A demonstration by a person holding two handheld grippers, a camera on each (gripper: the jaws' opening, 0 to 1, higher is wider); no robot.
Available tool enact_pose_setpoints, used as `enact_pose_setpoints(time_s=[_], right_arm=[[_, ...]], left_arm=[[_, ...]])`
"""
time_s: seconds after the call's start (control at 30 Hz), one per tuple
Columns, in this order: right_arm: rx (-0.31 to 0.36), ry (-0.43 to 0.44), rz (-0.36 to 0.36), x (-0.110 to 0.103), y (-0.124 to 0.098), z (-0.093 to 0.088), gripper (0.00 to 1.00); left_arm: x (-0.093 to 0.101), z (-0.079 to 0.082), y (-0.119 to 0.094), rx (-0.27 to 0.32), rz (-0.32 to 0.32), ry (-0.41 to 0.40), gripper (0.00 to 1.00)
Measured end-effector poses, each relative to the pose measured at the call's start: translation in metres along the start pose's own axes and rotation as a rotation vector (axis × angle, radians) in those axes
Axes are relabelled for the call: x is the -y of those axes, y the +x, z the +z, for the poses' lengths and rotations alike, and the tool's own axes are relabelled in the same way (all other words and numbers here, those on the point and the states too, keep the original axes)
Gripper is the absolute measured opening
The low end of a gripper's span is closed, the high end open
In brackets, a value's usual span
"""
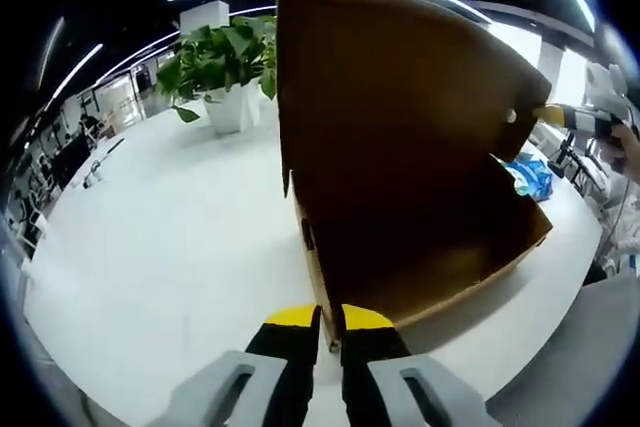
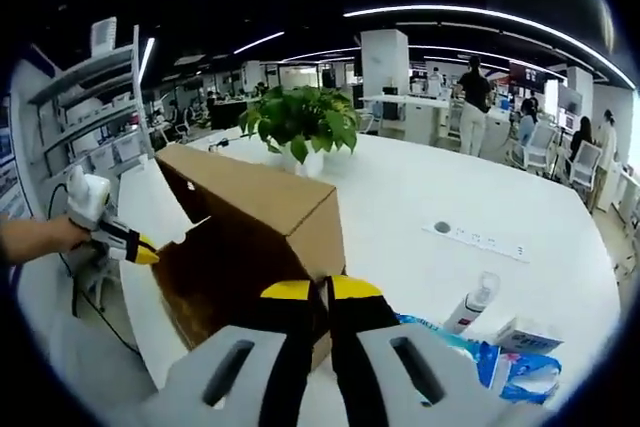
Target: Operate the shoe box by opening the lid, removing the specified soft item, and placing it in the target area until the item is outside and the box remains undamaged.
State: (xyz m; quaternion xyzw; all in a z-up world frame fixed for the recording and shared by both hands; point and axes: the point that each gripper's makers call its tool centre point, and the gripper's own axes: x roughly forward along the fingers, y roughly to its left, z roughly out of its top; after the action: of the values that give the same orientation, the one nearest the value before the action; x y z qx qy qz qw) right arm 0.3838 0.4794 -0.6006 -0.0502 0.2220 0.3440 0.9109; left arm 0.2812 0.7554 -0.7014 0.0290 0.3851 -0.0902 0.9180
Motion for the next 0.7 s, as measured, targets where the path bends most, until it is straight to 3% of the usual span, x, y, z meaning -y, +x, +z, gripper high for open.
enact_pose_setpoints(time_s=[0.13,0.37,0.6,0.7], right_arm=[[0.006,0.000,0.004,-0.004,-0.004,-0.006,0.04],[0.015,-0.002,0.008,-0.010,-0.008,-0.014,0.05],[0.034,-0.024,0.030,-0.019,-0.012,-0.023,0.09],[0.029,-0.033,0.042,-0.025,-0.013,-0.028,0.12]], left_arm=[[-0.004,0.002,-0.004,0.011,0.015,0.021,0.16],[-0.009,0.013,-0.016,0.054,0.025,0.028,0.18],[-0.007,0.048,-0.033,0.177,0.010,0.047,0.24],[-0.005,0.057,-0.038,0.202,0.015,0.068,0.26]])
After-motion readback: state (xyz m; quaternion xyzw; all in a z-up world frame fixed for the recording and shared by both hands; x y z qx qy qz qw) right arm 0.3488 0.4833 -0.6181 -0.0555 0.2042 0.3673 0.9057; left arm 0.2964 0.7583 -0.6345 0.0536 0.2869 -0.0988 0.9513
